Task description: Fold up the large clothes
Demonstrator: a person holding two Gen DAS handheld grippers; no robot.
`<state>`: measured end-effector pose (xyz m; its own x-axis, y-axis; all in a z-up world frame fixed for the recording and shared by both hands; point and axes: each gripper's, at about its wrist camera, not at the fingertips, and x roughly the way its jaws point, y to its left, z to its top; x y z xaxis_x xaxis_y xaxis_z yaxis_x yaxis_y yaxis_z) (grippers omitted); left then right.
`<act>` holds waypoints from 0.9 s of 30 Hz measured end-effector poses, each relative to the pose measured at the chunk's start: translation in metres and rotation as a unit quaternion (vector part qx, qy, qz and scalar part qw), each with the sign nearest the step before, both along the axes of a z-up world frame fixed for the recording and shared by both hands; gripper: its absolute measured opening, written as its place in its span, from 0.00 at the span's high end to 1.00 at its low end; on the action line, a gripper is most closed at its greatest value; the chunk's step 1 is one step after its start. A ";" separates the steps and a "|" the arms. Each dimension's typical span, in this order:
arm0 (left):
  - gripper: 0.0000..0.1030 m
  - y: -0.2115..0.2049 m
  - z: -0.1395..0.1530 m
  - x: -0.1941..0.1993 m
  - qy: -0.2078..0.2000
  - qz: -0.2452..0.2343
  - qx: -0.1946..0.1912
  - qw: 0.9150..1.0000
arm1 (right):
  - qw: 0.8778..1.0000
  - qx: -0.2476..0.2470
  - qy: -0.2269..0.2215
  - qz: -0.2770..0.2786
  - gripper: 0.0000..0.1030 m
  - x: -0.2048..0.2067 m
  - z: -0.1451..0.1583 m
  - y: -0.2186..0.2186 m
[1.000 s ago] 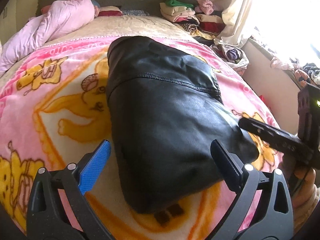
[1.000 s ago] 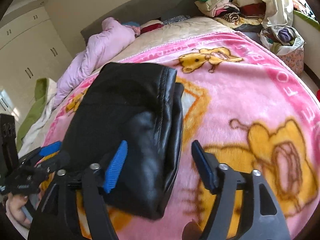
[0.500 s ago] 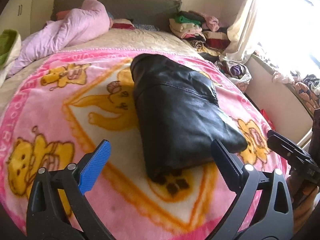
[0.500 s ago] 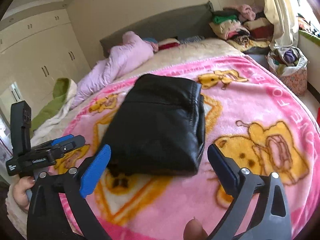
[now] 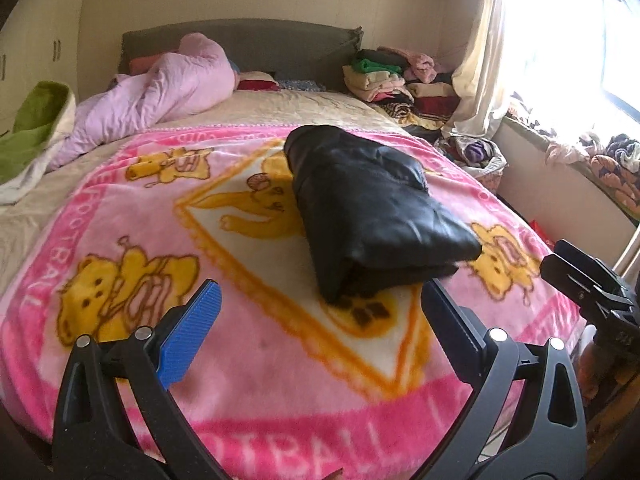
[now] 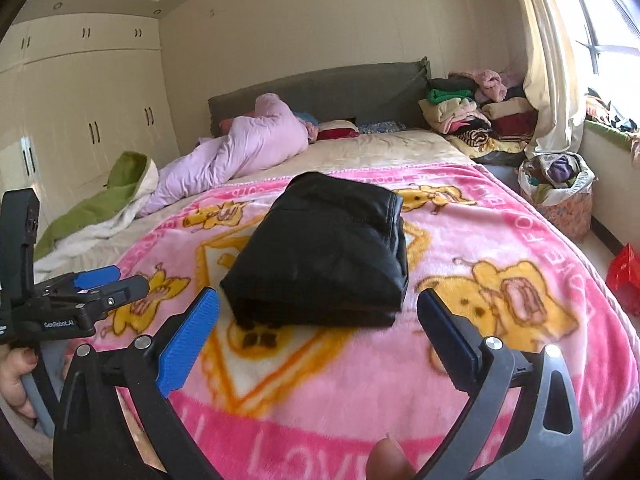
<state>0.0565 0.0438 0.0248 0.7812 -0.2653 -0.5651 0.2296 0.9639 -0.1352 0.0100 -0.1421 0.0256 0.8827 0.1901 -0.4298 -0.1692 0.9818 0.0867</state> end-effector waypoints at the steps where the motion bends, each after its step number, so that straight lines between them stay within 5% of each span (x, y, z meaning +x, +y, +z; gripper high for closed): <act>1: 0.09 0.001 -0.003 -0.003 -0.001 -0.001 -0.001 1.000 | 1.000 0.001 -0.002 -0.006 0.04 -0.004 -0.004 0.002; 9: 0.09 0.001 -0.029 -0.010 0.017 -0.005 -0.004 1.000 | 1.000 0.014 0.015 -0.021 0.04 -0.014 -0.028 0.011; 27: 0.09 0.014 -0.033 -0.007 0.024 0.023 -0.020 0.999 | 0.999 -0.027 0.018 -0.026 0.04 -0.014 -0.037 0.022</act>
